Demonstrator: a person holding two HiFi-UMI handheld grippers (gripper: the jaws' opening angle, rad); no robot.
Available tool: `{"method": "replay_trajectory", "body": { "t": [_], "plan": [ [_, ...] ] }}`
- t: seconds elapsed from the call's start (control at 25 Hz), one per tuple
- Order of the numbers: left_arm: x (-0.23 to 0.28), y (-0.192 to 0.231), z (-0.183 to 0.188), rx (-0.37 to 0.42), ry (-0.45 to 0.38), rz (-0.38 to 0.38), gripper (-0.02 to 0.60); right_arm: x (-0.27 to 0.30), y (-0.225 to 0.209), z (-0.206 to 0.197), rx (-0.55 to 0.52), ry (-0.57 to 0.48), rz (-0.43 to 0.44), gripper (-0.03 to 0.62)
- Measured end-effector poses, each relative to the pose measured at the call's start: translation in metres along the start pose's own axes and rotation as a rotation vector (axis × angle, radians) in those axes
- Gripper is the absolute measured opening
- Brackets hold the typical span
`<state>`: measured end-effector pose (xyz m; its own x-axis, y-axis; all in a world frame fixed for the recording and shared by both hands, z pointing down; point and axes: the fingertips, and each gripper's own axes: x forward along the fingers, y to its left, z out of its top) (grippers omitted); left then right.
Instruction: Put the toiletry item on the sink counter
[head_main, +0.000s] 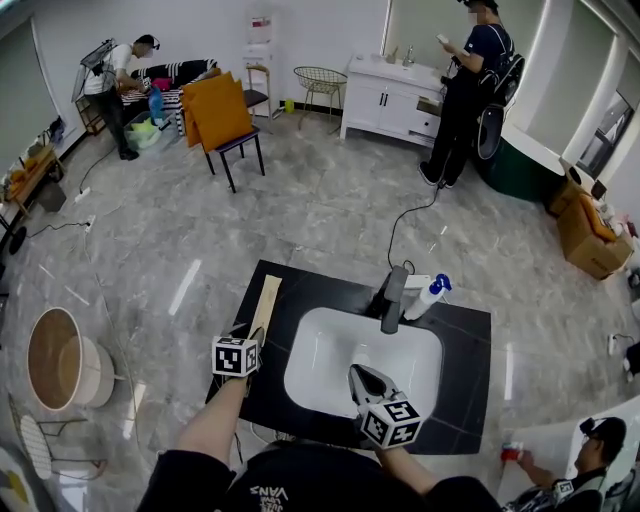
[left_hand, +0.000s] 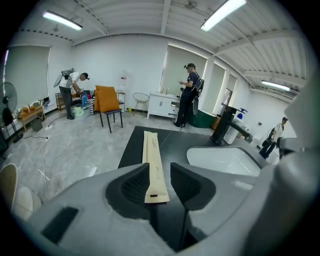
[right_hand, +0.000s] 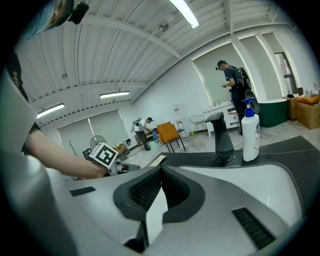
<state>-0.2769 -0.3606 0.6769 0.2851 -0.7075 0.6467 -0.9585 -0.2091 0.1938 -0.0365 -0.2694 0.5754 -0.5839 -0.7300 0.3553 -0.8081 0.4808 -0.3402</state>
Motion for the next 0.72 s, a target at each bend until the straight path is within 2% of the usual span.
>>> {"method": "replay_trajectory", "body": {
  "t": [0.16, 0.2, 0.44, 0.72],
  "plan": [
    [-0.024, -0.010, 0.019, 0.021, -0.109, -0.018, 0.022, -0.003, 0.002, 0.000, -0.014, 0.006, 0.026, 0.001],
    [-0.030, -0.013, 0.024, 0.027, -0.139, -0.023, 0.011, -0.004, 0.002, 0.000, -0.018, 0.006, 0.032, 0.000],
    [-0.074, -0.036, 0.042, 0.063, -0.277, -0.052, 0.011, -0.011, -0.001, 0.004, -0.040, 0.002, 0.058, 0.000],
    [-0.125, -0.070, 0.042, 0.094, -0.392, -0.037, 0.011, -0.020, -0.007, 0.008, -0.073, 0.009, 0.098, 0.000]
  ]
}}
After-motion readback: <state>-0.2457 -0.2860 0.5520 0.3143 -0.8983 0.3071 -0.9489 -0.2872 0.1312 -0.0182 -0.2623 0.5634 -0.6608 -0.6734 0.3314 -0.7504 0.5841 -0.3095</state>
